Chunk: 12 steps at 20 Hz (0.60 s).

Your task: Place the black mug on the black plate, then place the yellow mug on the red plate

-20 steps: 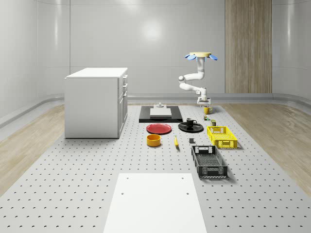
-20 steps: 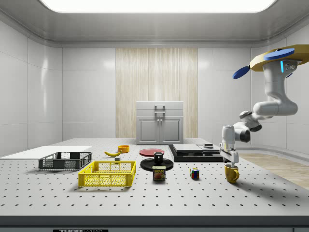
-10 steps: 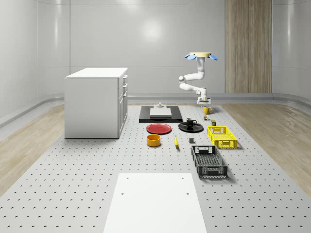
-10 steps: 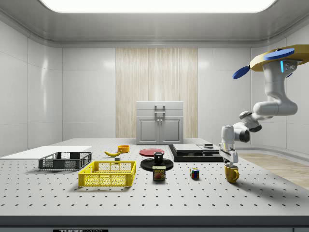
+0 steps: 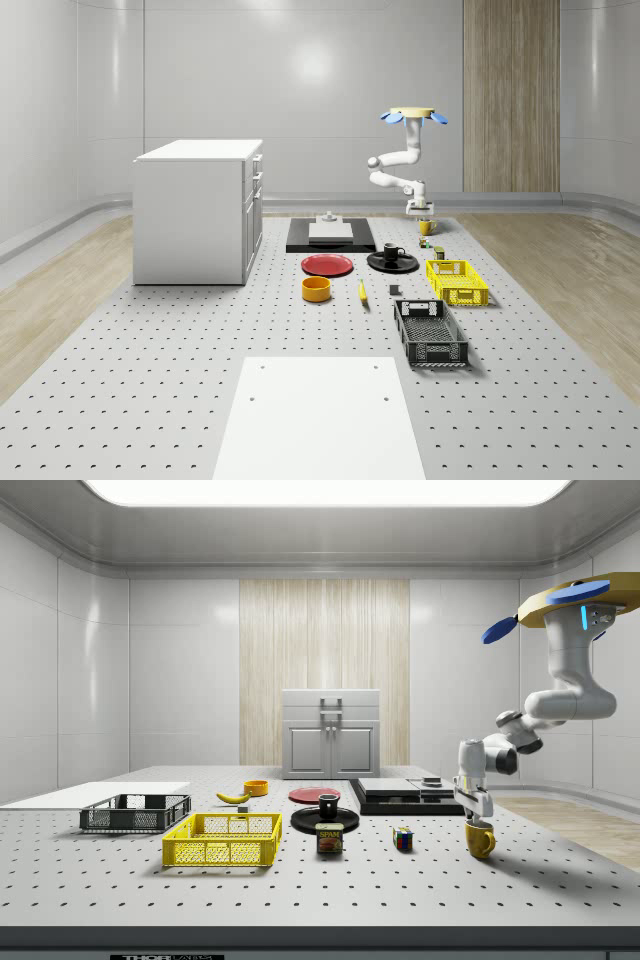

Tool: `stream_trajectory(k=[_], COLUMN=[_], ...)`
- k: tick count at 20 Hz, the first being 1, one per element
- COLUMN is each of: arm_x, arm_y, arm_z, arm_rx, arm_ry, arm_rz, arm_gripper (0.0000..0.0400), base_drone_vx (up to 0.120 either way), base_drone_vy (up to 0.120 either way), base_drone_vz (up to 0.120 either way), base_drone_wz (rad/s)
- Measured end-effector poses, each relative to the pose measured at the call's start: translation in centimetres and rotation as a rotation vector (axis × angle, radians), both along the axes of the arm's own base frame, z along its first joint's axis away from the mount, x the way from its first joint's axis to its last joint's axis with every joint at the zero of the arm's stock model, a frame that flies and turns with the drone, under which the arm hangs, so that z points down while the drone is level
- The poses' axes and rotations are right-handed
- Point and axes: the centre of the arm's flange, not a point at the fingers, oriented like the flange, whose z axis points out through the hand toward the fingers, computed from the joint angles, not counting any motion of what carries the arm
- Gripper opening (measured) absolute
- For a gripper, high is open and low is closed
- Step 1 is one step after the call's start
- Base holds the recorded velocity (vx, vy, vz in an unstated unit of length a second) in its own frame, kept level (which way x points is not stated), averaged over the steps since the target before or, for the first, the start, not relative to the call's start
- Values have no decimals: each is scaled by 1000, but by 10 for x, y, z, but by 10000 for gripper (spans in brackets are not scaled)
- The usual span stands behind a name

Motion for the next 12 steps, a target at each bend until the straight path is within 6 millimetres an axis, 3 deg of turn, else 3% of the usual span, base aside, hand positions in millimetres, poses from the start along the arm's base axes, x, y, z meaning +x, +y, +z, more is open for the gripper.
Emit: stream_trajectory(k=[8, 12], arm_x=[0, 0], arm_y=[0, 0], arm_z=[-8, -23], arm_rx=[0, 0], arm_ry=[0, 0], arm_rz=[0, 0], arm_gripper=[111, 110], base_drone_vx=[0, 0], base_drone_vy=[0, 0], base_drone_vz=[0, 100], base_drone_wz=[0, 0])
